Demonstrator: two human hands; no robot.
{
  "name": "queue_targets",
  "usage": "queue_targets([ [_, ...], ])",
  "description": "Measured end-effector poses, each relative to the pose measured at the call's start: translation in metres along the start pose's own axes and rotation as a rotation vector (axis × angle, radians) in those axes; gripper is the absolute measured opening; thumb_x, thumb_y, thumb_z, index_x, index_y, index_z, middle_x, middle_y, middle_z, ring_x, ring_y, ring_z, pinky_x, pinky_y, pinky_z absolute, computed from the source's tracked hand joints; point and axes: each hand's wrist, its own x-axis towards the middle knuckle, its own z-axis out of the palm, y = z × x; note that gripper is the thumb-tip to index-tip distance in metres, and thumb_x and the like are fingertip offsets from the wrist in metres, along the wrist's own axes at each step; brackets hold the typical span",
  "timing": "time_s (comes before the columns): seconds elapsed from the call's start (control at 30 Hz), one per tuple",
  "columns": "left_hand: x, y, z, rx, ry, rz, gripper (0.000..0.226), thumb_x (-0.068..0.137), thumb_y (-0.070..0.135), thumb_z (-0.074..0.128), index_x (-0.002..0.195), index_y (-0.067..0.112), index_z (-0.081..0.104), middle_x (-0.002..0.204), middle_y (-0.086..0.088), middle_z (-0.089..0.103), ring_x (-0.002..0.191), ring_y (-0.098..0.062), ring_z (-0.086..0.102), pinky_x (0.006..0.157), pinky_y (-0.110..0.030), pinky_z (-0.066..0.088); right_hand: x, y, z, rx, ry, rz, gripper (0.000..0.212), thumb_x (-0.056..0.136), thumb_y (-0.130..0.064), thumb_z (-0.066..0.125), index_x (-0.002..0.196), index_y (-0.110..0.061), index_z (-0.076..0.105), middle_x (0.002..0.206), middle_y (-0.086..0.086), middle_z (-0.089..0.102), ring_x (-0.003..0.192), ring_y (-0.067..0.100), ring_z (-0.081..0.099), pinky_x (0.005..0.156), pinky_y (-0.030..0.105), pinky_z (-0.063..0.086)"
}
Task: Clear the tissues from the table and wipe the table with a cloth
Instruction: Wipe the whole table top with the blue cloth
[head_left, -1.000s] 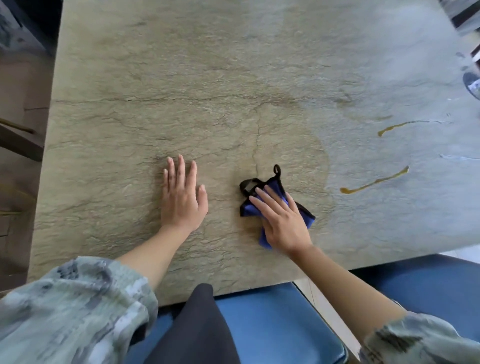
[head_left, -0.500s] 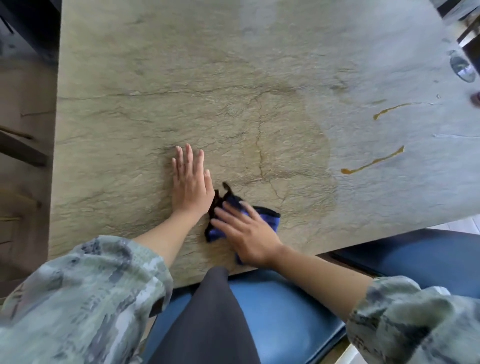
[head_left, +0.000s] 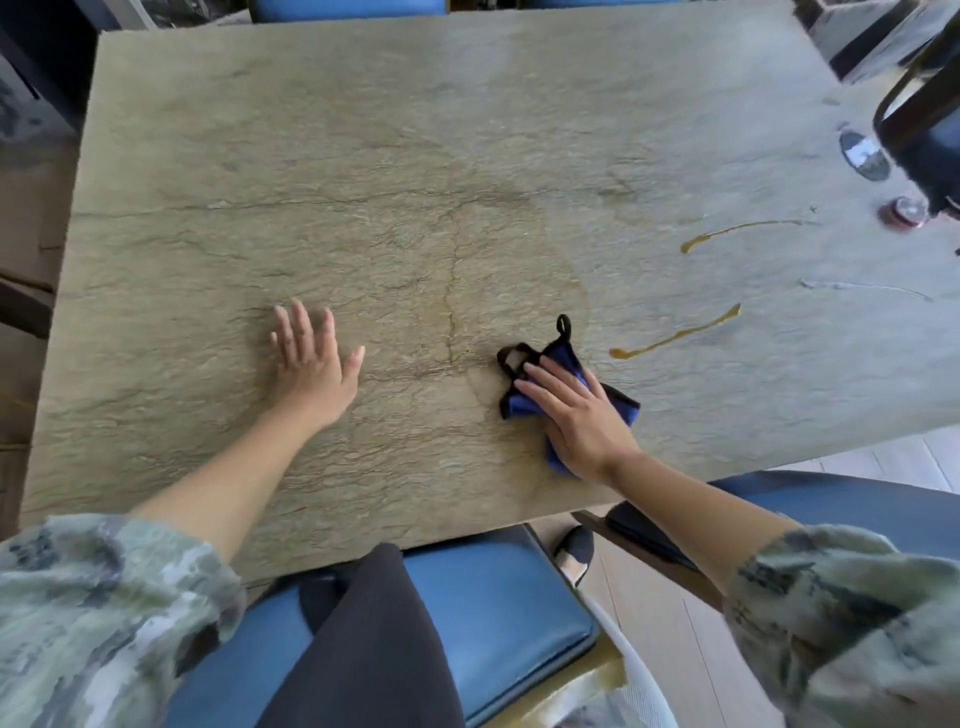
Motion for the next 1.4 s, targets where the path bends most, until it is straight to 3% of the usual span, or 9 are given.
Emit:
queue_targets([
  [0.17,-0.021,0.085,0.02,-0.074,0.174,-0.077,0.059,0.101,0.038,0.029,0.151,0.009,0.019,0.159,-0.022,0.002,0.146,-0.037,-0.01,0.116,-0.056,-0.006,0.033,-0.024,0.006,0.083,0.122,0.221,0.061,0.084,-0.017,0.04,0.145,-0.015,0.039,0.155,0.005,0.031,0.146,0.024,0.015,0.116,0.042,-0.004],
  [0.37,-0.023,0.18,0.038,-0.142,0.281,0.022,0.05,0.098,0.028,0.033,0.145,0.008,0.034,0.157,-0.021,0.017,0.147,-0.036,0.003,0.115,-0.057,-0.004,0.0,0.051,-0.008,-0.001,0.057,-0.211,0.052,0.085,-0.011,0.051,0.137,-0.017,0.051,0.148,0.005,0.043,0.141,0.023,0.032,0.117,0.038,0.003],
  [0.53,-0.029,0.216,0.059,-0.174,0.363,0.006,0.059,0.095,0.042,0.028,0.138,0.003,0.044,0.151,-0.022,0.032,0.145,-0.036,0.017,0.119,-0.05,0.005,0.009,0.119,-0.034,-0.004,0.099,0.112,0.061,0.079,-0.02,0.035,0.138,-0.012,0.049,0.148,0.009,0.043,0.141,0.027,0.031,0.116,0.051,0.019],
  [0.7,-0.025,0.219,0.064,-0.137,0.422,0.022,0.058,0.095,0.041,0.032,0.143,0.008,0.037,0.155,-0.019,0.027,0.147,-0.033,0.011,0.12,-0.044,0.001,0.028,0.093,-0.035,0.04,0.101,0.297,0.076,0.072,-0.03,0.028,0.145,-0.01,0.037,0.155,0.01,0.03,0.146,0.025,0.017,0.117,0.043,-0.002],
  [0.83,-0.026,0.22,0.064,-0.147,0.439,0.018,0.06,0.095,0.043,0.032,0.143,0.008,0.037,0.155,-0.018,0.026,0.147,-0.032,0.011,0.12,-0.045,0.002,-0.005,0.09,-0.024,0.058,0.056,-0.016,0.065,0.079,-0.02,0.034,0.144,-0.012,0.041,0.152,0.009,0.035,0.145,0.023,0.022,0.119,0.043,0.003],
  [0.97,-0.024,0.218,0.066,-0.166,0.459,0.003,0.061,0.093,0.044,0.034,0.141,0.007,0.041,0.155,-0.017,0.028,0.147,-0.031,0.012,0.12,-0.046,0.003,-0.056,0.164,-0.033,-0.015,-0.013,-0.304,0.061,0.081,-0.014,0.045,0.141,-0.018,0.046,0.152,0.002,0.037,0.144,0.019,0.025,0.117,0.045,0.017],
  [1.13,-0.022,0.219,0.068,-0.164,0.479,0.012,0.059,0.093,0.044,0.036,0.139,0.007,0.043,0.154,-0.017,0.029,0.147,-0.03,0.012,0.121,-0.046,0.002,-0.063,0.249,-0.064,0.024,0.105,0.092,0.055,0.086,-0.018,0.039,0.141,-0.019,0.046,0.151,0.002,0.039,0.144,0.018,0.024,0.113,0.052,0.023],
  [1.3,-0.021,0.218,0.069,-0.161,0.479,0.013,0.059,0.093,0.045,0.036,0.138,0.008,0.044,0.155,-0.017,0.028,0.148,-0.03,0.011,0.12,-0.047,0.001,-0.011,0.2,-0.057,0.044,0.22,0.604,0.063,0.079,-0.019,0.034,0.141,-0.015,0.043,0.152,0.007,0.035,0.145,0.023,0.021,0.116,0.042,0.002],
  [1.4,-0.023,0.219,0.068,-0.161,0.474,0.02,0.06,0.093,0.045,0.035,0.139,0.008,0.044,0.154,-0.016,0.029,0.148,-0.03,0.009,0.12,-0.048,0.001,0.004,0.151,-0.046,0.057,0.208,0.541,0.07,0.074,-0.024,0.028,0.142,-0.013,0.043,0.153,0.009,0.035,0.145,0.025,0.021,0.116,0.04,-0.005],
])
